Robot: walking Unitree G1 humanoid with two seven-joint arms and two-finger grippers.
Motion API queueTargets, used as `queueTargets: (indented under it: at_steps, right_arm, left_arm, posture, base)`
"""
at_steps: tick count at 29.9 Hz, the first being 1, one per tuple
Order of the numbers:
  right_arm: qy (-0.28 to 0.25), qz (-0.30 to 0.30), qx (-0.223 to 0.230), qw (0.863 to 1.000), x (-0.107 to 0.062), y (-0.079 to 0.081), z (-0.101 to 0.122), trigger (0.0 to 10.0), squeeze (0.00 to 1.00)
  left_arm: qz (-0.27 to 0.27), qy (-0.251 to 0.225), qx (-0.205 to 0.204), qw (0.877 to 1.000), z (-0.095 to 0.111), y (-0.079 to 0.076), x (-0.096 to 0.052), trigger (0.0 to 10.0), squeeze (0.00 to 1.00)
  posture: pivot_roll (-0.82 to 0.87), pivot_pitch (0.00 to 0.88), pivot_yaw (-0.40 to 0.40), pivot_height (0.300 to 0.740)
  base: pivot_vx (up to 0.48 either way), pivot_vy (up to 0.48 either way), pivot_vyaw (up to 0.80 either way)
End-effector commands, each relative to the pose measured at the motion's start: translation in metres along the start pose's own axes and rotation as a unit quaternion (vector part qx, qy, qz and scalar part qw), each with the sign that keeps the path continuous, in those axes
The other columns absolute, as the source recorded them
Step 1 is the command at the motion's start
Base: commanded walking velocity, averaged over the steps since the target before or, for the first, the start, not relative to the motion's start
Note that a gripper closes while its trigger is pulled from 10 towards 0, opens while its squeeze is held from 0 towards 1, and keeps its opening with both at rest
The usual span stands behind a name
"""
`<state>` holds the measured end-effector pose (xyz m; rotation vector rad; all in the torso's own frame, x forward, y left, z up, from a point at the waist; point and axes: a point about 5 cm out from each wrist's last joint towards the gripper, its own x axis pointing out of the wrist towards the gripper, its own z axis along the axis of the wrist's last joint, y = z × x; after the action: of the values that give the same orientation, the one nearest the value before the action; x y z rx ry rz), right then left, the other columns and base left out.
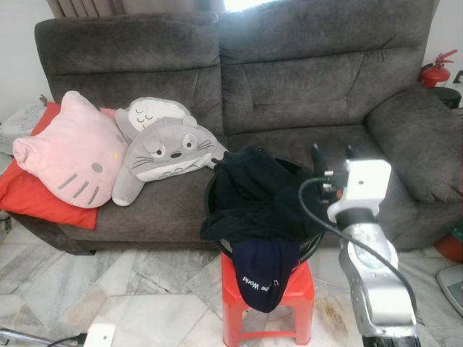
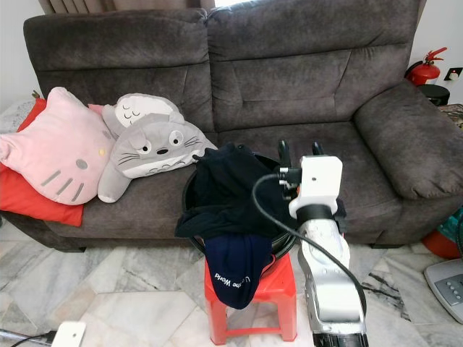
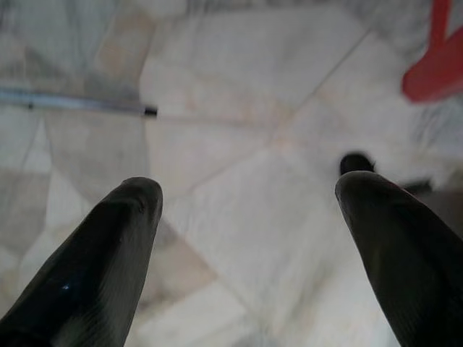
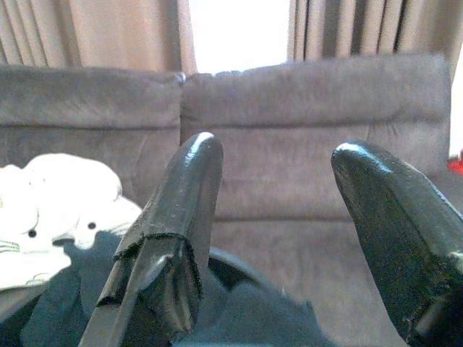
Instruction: Hang hanger
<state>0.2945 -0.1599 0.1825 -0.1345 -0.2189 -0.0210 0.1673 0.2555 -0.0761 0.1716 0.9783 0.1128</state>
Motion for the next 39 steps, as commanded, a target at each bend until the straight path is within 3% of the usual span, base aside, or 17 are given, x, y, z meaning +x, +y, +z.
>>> queueTargets:
  at_steps: [1,7,10,14,39]
  right_arm:
    - [0.007,0.003,0.000,1.000,0.002,0.000,-0.001,10.0,0.00]
    - [-0.005,0.000,-0.004,1.000,0.004,-0.006,0.005,10.0,0.00]
    - [-0.009,0.005,0.004,1.000,0.004,0.001,0.007,10.0,0.00]
    - [-0.011,0.027,0.005,1.000,0.005,0.012,0.007,10.0,0.00]
    - [-0.020,0.029,0.015,0.999,0.001,0.017,0.010,10.0,0.00]
  left_arm:
    - [0.002,0.010,0.007,1.000,-0.002,0.001,0.000,10.0,0.00]
    - [-0.008,0.021,0.004,1.000,-0.007,-0.013,0.000,10.0,0.00]
    - [-0.008,0.023,-0.008,1.000,-0.009,-0.016,0.000,10.0,0.00]
    - [-0.005,0.012,-0.014,1.000,0.000,-0.013,0.002,10.0,0.00]
    - [-0.009,0.015,-0.005,1.000,-0.002,-0.010,0.001,10.0,0.00]
  posture:
    - [-0.27,0.009,0.105,0.740]
    - [-0.28,0.007,0.096,0.740]
    - [-0.27,0.000,0.083,0.740]
    - [-0.25,0.000,0.077,0.740]
    - [-0.25,0.010,0.081,0.740]
  base:
    - [0.000,0.000,0.00]
    - [0.000,0.000,0.00]
    - [0.000,0.000,0.00]
    - [0.000,0.000,0.00]
    - [0.000,0.000,0.22]
